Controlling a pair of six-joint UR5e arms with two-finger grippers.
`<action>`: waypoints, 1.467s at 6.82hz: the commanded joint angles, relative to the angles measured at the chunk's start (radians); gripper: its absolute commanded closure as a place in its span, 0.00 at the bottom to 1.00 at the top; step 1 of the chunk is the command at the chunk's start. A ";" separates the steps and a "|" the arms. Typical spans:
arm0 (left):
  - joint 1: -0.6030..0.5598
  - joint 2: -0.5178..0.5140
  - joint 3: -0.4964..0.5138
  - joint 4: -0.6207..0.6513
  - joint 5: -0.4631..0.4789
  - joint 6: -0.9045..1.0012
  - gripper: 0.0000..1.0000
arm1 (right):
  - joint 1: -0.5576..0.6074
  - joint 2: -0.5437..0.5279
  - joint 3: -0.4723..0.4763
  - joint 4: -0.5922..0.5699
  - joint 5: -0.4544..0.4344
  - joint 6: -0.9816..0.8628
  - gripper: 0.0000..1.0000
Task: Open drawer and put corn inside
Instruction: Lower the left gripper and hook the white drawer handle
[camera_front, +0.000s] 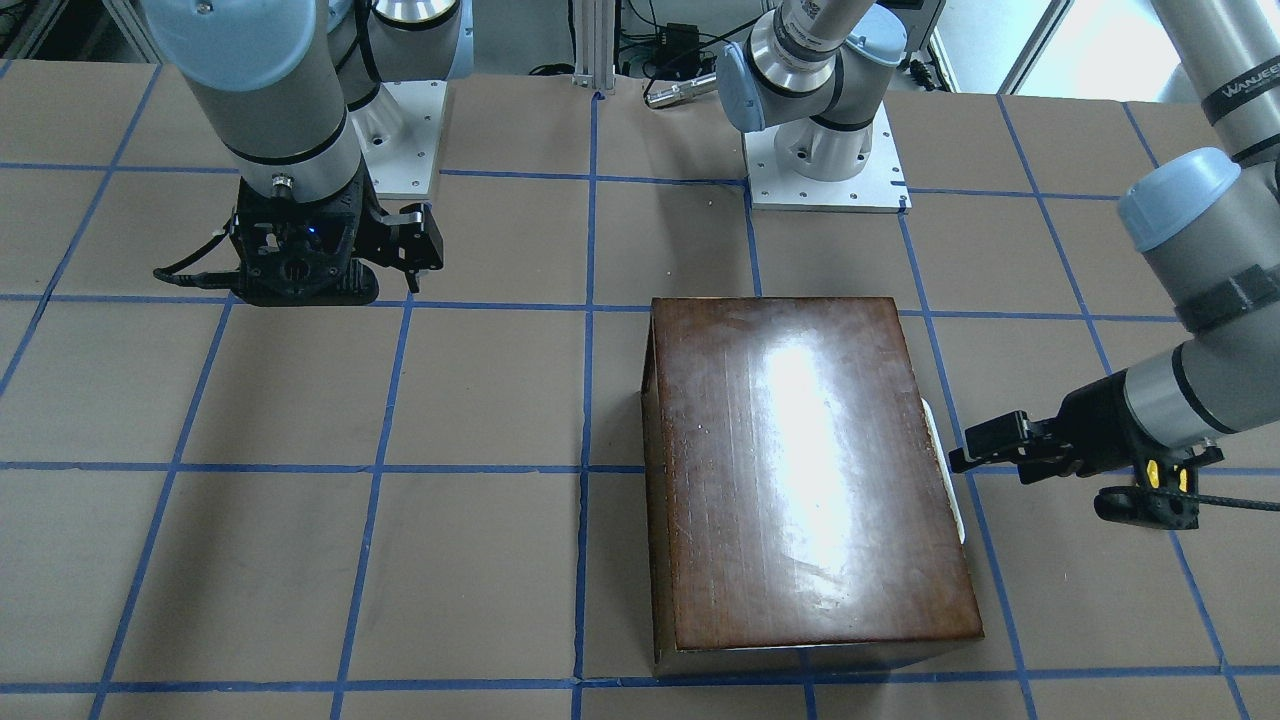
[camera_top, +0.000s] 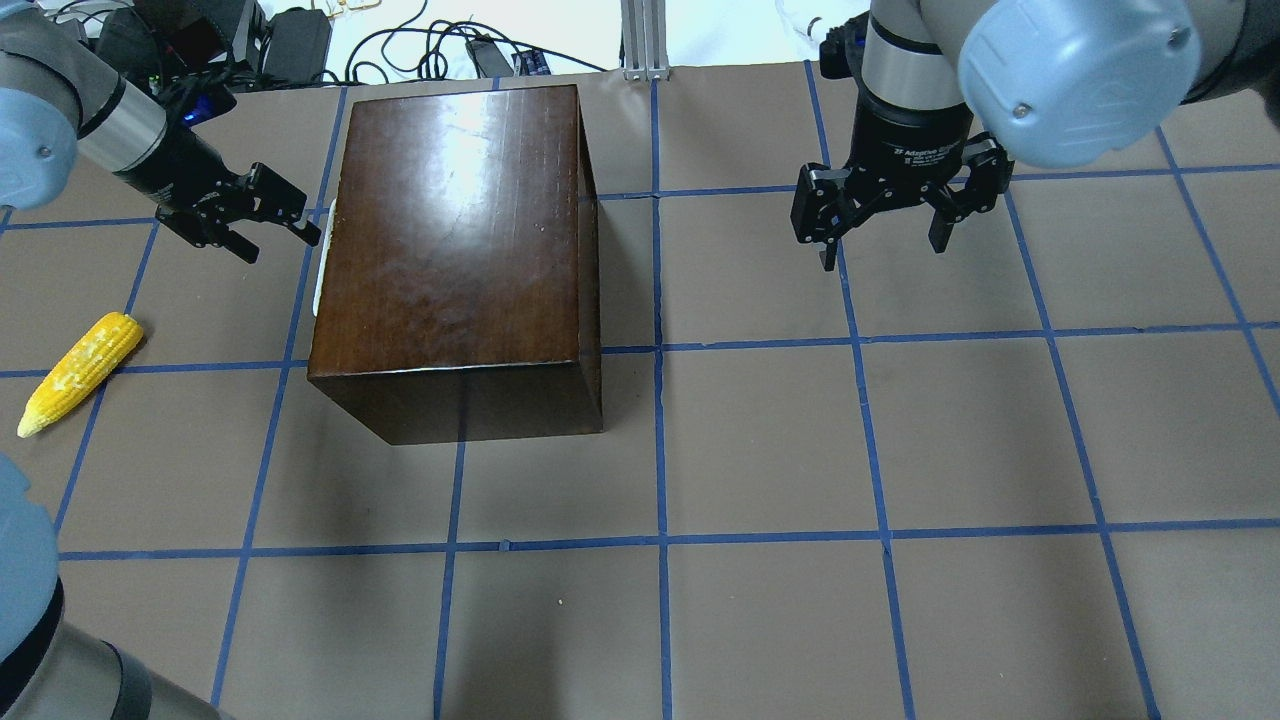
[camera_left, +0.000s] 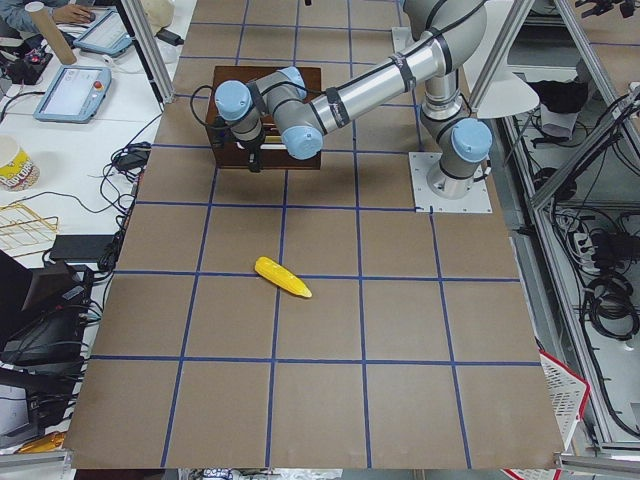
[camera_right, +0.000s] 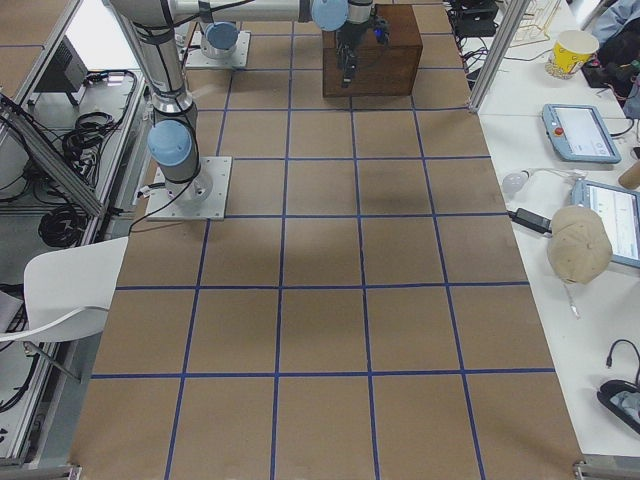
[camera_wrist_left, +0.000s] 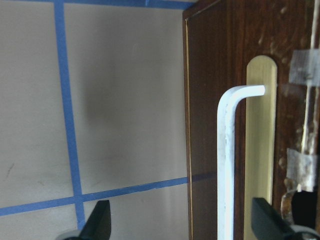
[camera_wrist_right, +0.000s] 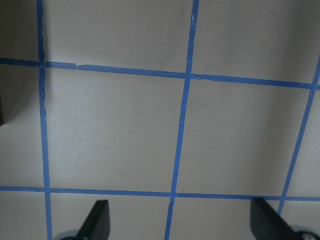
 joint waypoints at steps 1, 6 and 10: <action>-0.004 -0.011 -0.013 0.000 -0.004 0.021 0.00 | 0.000 0.000 0.000 0.000 -0.001 0.001 0.00; -0.006 -0.026 -0.059 0.028 -0.007 0.037 0.00 | 0.000 0.000 0.000 0.000 0.000 0.001 0.00; -0.006 -0.037 -0.059 0.054 0.001 0.048 0.00 | 0.000 0.000 0.000 0.000 0.000 0.001 0.00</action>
